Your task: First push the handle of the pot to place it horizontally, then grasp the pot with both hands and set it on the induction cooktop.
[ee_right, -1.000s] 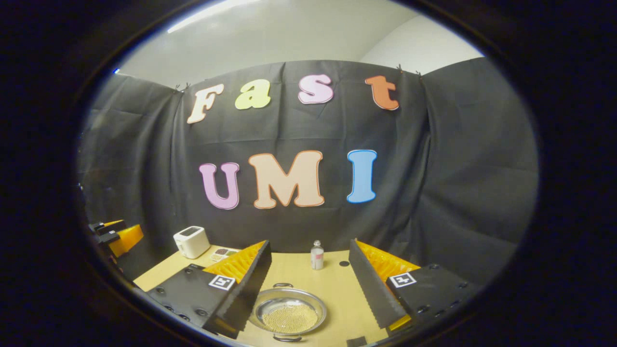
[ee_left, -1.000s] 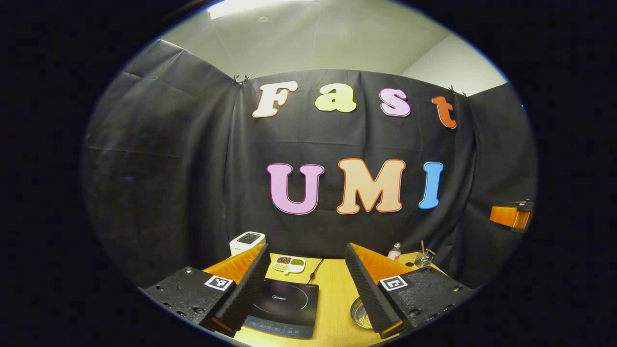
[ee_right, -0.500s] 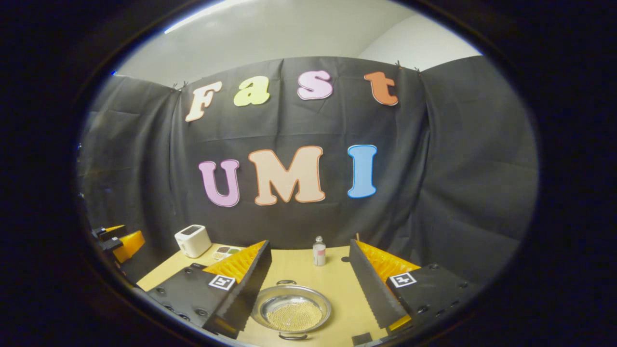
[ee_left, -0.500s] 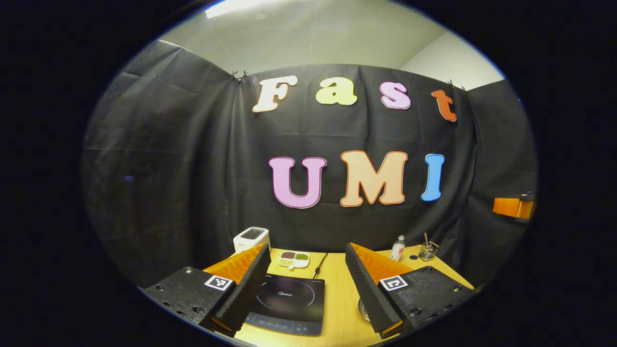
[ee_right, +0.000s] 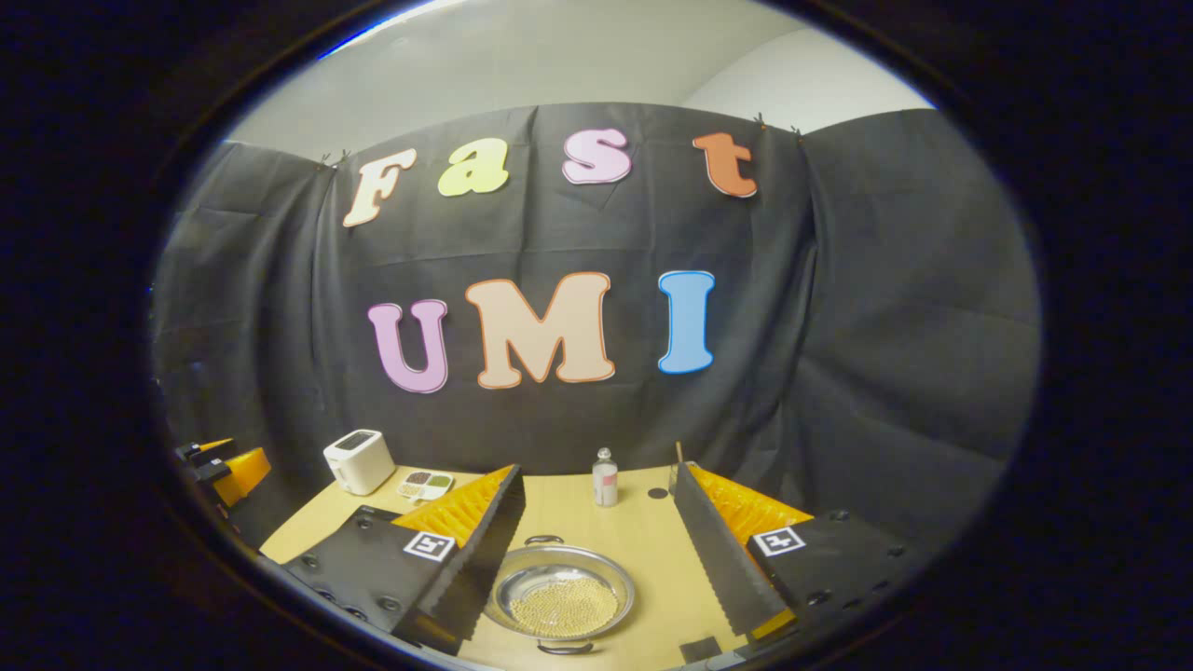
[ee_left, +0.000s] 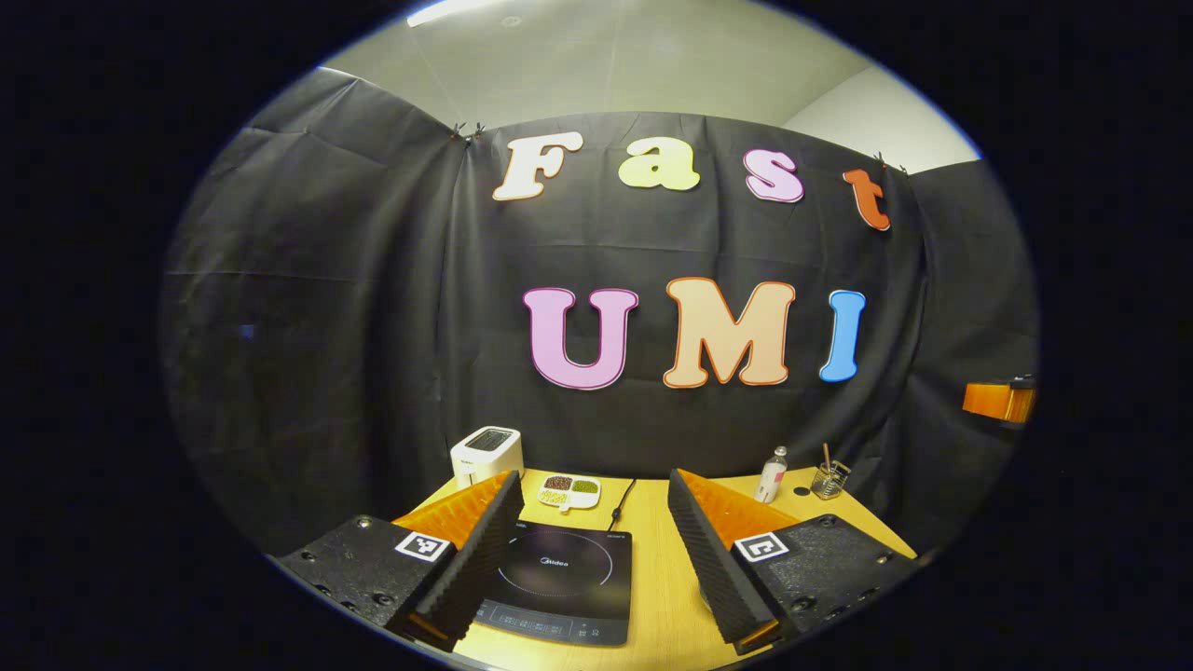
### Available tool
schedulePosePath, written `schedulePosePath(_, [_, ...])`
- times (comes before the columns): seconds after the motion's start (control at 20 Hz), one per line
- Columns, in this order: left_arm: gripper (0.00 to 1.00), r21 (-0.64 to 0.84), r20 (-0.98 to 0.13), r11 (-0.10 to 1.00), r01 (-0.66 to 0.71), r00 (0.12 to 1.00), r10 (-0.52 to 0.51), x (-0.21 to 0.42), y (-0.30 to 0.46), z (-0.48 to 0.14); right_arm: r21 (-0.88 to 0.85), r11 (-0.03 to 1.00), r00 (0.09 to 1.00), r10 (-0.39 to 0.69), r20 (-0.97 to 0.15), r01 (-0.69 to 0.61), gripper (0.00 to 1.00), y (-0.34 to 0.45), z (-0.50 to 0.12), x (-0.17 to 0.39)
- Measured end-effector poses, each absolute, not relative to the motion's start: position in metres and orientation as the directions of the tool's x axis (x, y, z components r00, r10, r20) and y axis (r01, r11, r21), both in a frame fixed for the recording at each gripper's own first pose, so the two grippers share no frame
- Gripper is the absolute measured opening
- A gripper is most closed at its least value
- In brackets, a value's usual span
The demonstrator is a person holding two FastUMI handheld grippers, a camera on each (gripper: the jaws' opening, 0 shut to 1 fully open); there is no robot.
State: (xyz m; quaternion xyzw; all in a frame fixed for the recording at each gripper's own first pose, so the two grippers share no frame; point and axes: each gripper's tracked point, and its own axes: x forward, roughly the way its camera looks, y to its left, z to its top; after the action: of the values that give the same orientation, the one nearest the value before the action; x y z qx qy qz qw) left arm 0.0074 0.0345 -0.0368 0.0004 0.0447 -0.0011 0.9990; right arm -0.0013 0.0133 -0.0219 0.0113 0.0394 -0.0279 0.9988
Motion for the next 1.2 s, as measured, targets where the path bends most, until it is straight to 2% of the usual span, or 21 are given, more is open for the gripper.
schedulePosePath(0.2, [0.92, -0.004, -0.101, 1.0, 0.001, 0.995, -0.001, 0.008, 0.041, -0.042, 0.046, 0.998, 0.989, -0.034, -0.143, 0.04, 0.93, 0.021, -0.042, -0.001])
schedulePosePath(0.3, [0.92, -0.005, -0.109, 1.0, 0.001, 0.994, -0.001, 0.008, 0.044, -0.045, 0.074, 0.997, 0.984, -0.018, -0.179, 0.031, 0.73, 0.027, -0.055, -0.002])
schedulePosePath(0.55, [0.92, 0.014, -0.124, 1.0, -0.008, 0.992, 0.01, 0.006, 0.054, -0.054, 0.143, 0.99, 0.968, 0.032, -0.247, 0.003, 0.0, 0.045, -0.082, 0.001])
schedulePosePath(0.75, [0.92, 0.005, -0.137, 1.0, -0.013, 0.991, 0.013, 0.005, 0.062, -0.06, 0.111, 0.994, 0.949, 0.044, -0.313, -0.01, 0.02, 0.055, -0.11, -0.004])
schedulePosePath(0.95, [0.92, 0.01, -0.154, 1.0, -0.024, 0.988, 0.025, 0.004, 0.073, -0.068, 0.187, 0.982, 0.896, 0.106, -0.431, -0.026, 0.0, 0.08, -0.158, -0.008])
schedulePosePath(1.05, [0.95, 0.017, -0.163, 0.999, -0.032, 0.986, 0.034, 0.004, 0.079, -0.072, 0.221, 0.975, 0.848, 0.135, -0.512, -0.022, 0.02, 0.09, -0.191, -0.012])
schedulePosePath(1.2, [0.95, 0.022, -0.172, 0.999, -0.043, 0.984, 0.046, 0.004, 0.085, -0.076, 0.288, 0.958, 0.731, 0.2, -0.653, -0.005, 0.02, 0.106, -0.244, -0.028])
